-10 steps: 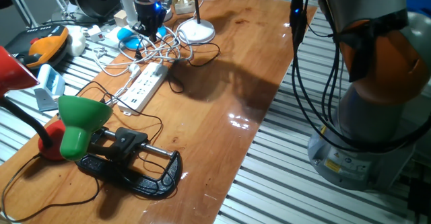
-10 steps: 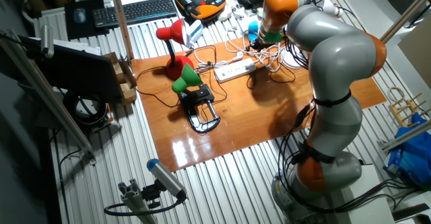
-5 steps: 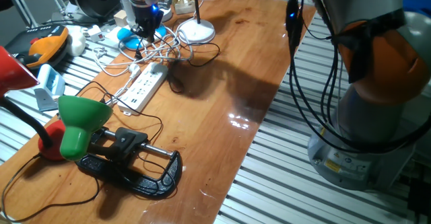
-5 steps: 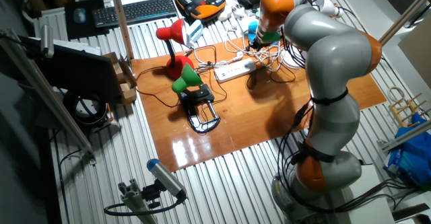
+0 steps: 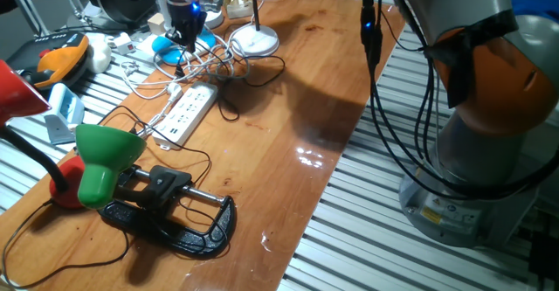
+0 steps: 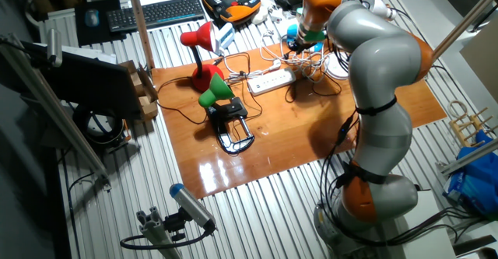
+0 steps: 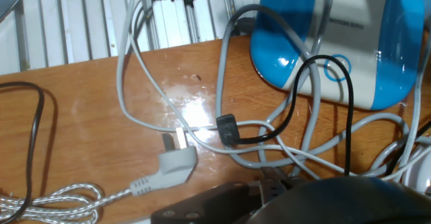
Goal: Plug in the power cord of the desk lamp, turn on the socket, and light up the desk lamp
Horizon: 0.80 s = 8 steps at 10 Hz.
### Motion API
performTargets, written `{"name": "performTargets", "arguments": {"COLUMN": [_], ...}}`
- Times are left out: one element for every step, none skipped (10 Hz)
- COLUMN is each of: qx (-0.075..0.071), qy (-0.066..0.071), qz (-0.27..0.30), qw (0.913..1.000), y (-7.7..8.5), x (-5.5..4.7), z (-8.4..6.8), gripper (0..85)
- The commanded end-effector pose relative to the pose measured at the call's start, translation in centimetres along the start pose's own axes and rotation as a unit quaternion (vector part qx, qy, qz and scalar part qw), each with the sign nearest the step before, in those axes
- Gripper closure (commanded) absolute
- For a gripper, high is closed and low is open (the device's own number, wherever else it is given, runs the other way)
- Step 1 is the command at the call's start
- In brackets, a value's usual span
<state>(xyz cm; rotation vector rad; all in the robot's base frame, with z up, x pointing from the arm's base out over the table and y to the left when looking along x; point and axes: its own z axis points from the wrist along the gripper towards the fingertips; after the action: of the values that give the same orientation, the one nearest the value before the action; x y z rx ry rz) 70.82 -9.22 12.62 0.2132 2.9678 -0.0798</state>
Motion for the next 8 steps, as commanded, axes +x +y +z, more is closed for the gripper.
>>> {"name": "performTargets", "arguments": {"qx": [0.002,0.003,-0.002,-0.005,-0.005,-0.005,-0.013,-0.019], "qy": [0.000,-0.001,0.000,0.000,0.000,-0.001,0.004,0.010], "qz": [-0.001,-0.008,-0.009,-0.008,-0.006,-0.007,-0.011,-0.012], "qw": [1.0000,1.0000,1.0000,1.0000,1.0000,1.0000,0.9998,0.9997], "y": [0.20,0.36,0.40,0.49,0.69,0.81,0.73,0.91], "x": [-0.08,-0.22,-0.22,-0.11,0.13,0.19,0.09,-0.06], "z": [-0.07,0.02,0.25,0.33,0.32,0.28,0.12,-0.12], "gripper": [85.0,85.0,85.0,85.0,85.0,85.0,85.0,85.0]}}
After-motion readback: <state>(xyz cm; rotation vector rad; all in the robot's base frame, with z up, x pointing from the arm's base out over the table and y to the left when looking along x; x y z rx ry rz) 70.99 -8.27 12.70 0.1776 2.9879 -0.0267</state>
